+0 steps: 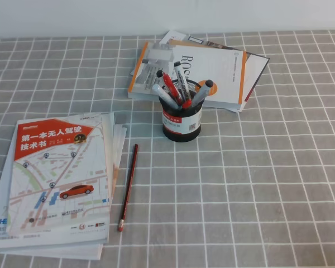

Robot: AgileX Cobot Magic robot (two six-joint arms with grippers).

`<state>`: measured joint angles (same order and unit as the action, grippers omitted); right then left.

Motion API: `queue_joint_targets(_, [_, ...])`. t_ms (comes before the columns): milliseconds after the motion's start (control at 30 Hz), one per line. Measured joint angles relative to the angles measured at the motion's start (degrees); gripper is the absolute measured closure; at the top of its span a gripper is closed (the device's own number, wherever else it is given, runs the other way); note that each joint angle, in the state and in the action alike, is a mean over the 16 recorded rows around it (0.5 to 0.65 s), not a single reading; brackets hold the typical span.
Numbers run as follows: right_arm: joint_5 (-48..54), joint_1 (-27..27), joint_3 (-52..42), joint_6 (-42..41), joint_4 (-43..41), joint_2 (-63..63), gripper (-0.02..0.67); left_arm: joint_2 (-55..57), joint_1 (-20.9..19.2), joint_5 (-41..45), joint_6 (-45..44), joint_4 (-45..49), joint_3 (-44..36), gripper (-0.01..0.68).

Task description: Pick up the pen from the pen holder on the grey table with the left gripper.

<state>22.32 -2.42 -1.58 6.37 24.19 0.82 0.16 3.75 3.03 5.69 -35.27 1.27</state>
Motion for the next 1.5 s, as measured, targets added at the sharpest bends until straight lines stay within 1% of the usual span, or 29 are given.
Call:
queue_joint_targets(200, [0.0,0.0,0.0,0.0,0.0,0.0,0.661,5.4,0.0,9.4,-7.8,2.0,8.5,0.673])
queue_joint_targets(367, [0.0,0.0,0.0,0.0,0.0,0.0,0.661,14.7,0.0,18.3,-18.3,2.3,18.8,0.673])
queue_joint_targets(500, [0.0,0.0,0.0,0.0,0.0,0.0,0.662,24.6,0.2,23.1,-29.4,-1.7,26.7,0.673])
queue_joint_targets(667, [0.0,0.0,0.0,0.0,0.0,0.0,0.662,37.2,1.8,26.2,-43.9,-10.5,33.6,0.673])
queue_joint_targets(800, [0.0,0.0,0.0,0.0,0.0,0.0,0.662,46.6,4.6,26.2,-54.1,-17.8,37.3,0.673])
queue_joint_targets(933, [0.0,0.0,0.0,0.0,0.0,0.0,0.661,55.1,8.5,24.7,-61.6,-23.6,40.5,0.673])
queue_joint_targets(1067, [0.0,0.0,0.0,0.0,0.0,0.0,0.661,63.1,13.1,22.0,-65.6,-26.2,43.8,0.673])
queue_joint_targets(1233, [0.0,0.0,0.0,0.0,0.0,0.0,0.661,72.4,18.0,18.2,-67.5,-27.0,48.7,0.656])
queue_joint_targets(1300, [0.0,0.0,0.0,0.0,0.0,0.0,0.661,75.8,19.5,17.0,-67.9,-27.4,50.8,0.631])
queue_joint_targets(1367, [0.0,0.0,0.0,0.0,0.0,0.0,0.661,79.1,20.6,16.0,-68.3,-28.2,52.9,0.593])
queue_joint_targets(1500, [0.0,0.0,0.0,0.0,0.0,0.0,0.662,85.1,21.9,14.5,-68.8,-30.5,56.9,0.48])
